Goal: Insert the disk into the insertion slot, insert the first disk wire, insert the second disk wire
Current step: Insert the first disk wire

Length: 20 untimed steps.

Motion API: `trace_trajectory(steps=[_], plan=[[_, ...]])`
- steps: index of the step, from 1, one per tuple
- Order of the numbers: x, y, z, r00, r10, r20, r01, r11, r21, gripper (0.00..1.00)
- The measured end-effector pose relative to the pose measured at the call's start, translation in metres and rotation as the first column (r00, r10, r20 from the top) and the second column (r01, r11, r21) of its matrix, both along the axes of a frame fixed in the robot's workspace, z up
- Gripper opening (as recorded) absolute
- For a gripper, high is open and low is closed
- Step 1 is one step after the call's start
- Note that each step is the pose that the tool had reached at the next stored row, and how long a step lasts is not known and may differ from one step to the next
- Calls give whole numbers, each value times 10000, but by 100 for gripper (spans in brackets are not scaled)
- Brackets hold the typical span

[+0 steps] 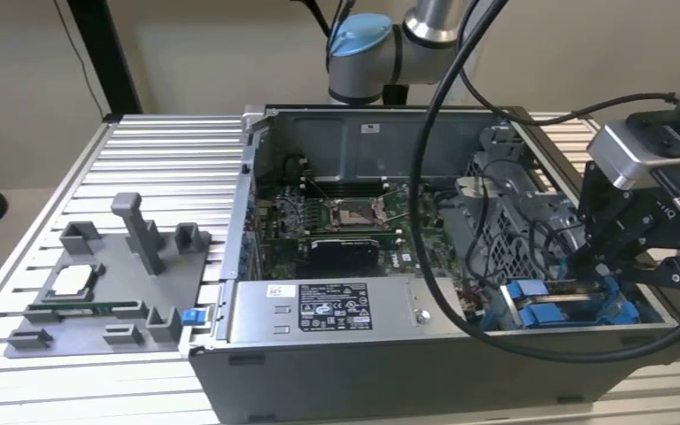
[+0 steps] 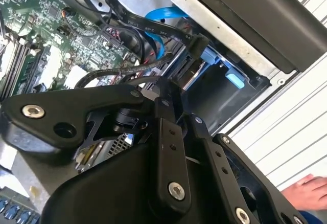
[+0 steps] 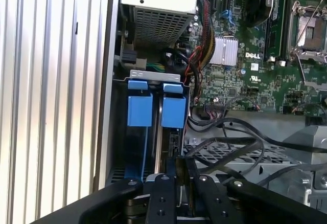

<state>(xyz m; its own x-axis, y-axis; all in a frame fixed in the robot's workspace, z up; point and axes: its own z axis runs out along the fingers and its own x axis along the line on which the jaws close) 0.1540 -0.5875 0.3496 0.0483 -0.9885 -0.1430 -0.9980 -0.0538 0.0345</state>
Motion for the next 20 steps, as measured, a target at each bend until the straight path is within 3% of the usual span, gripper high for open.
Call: trace_trajectory(steps=[8,13,20], plan=[[76,5,-45,9998,-205,23,205,9998,-42,0],[80,4,-60,9963,-861,23,861,9963,-46,0],[85,5,-85,9956,-933,24,933,9956,-56,0]])
